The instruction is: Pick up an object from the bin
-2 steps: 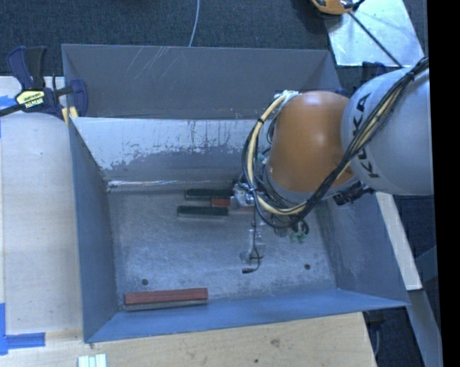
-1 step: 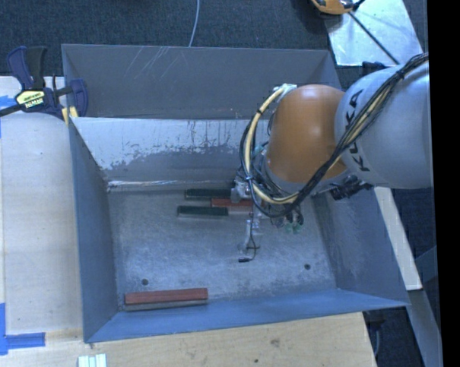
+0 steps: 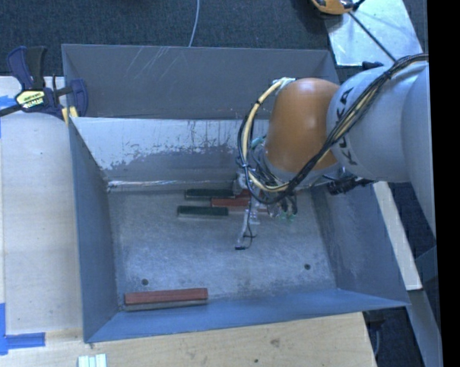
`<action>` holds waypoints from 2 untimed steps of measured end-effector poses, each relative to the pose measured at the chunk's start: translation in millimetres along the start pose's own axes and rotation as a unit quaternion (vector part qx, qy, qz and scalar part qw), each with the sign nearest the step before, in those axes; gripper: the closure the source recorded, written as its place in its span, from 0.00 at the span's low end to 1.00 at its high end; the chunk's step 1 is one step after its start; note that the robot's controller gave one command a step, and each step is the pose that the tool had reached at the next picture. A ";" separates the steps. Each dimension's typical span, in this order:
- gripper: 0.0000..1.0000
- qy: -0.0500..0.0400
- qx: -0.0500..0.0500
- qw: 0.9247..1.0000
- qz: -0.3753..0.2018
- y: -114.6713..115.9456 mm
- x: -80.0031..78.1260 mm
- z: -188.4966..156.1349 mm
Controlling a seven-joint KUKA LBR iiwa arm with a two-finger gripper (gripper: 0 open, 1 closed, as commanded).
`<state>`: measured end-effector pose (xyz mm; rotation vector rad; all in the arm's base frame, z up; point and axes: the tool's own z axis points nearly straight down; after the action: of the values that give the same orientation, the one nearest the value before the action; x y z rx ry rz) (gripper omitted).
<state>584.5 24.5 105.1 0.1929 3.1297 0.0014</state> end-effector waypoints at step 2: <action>1.00 -0.003 -0.001 1.000 -0.021 48.4 -14.5 30.0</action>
Offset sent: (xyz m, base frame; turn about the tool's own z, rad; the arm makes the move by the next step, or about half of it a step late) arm 0.0000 0.0000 0.0000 0.0000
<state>605.0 70.8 75.3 0.1276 3.1263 0.0050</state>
